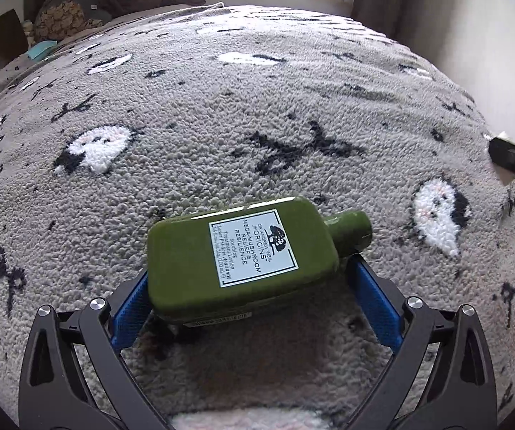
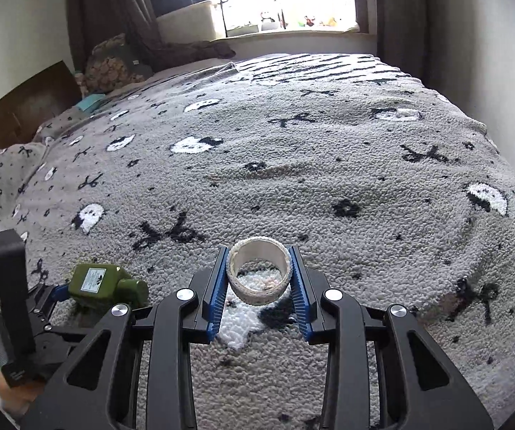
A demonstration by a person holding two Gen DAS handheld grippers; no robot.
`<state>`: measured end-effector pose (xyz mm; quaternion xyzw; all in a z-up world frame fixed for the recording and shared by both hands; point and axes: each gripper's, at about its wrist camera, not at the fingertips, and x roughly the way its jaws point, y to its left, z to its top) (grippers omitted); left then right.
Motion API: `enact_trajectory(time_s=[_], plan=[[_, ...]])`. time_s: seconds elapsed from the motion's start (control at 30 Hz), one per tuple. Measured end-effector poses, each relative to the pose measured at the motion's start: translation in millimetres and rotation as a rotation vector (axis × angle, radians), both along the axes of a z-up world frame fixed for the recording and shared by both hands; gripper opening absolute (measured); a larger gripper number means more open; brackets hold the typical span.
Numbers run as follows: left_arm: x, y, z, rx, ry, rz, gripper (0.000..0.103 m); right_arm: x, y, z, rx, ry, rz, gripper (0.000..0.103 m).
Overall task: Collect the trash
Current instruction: 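Grasp the white tape roll with the right tool while the left tool grasps the small olive-green bottle, then lower the tape roll and bottle to the bin and open both tools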
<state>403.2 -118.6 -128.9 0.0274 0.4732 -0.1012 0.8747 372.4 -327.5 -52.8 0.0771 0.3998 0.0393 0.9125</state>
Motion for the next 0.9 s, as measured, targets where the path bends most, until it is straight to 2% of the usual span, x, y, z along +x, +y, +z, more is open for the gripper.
enact_trajectory(time_s=[0.07, 0.13, 0.17, 0.53, 0.77, 0.9], plan=[[1.3, -1.7, -0.9, 0.006, -0.006, -0.001, 0.095, -3.2, -2.9, 0.6, 0.002, -0.003, 0.0, 0.034], [1.3, -1.5, 1.1, 0.005, -0.016, 0.004, 0.089, -6.7, -4.5, -0.1, 0.002, -0.001, 0.003, 0.034], [1.3, -1.3, 2.1, 0.006, -0.022, 0.005, 0.082, -8.8, -4.9, -0.9, 0.002, 0.004, 0.007, 0.034], [-17.8, 5.9, 11.9, 0.007, -0.056, -0.027, 0.082, -38.8, -1.5, 2.6, -0.004, -0.01, 0.048, 0.034], [-81.6, 23.8, 42.7, 0.013, -0.117, -0.086, 0.082, -98.5, 11.8, 13.9, -0.006, -0.051, 0.093, 0.034], [-140.3, 36.1, 57.4, 0.034, -0.13, -0.121, 0.082, -146.1, 27.5, 19.7, -0.029, -0.069, 0.115, 0.034]])
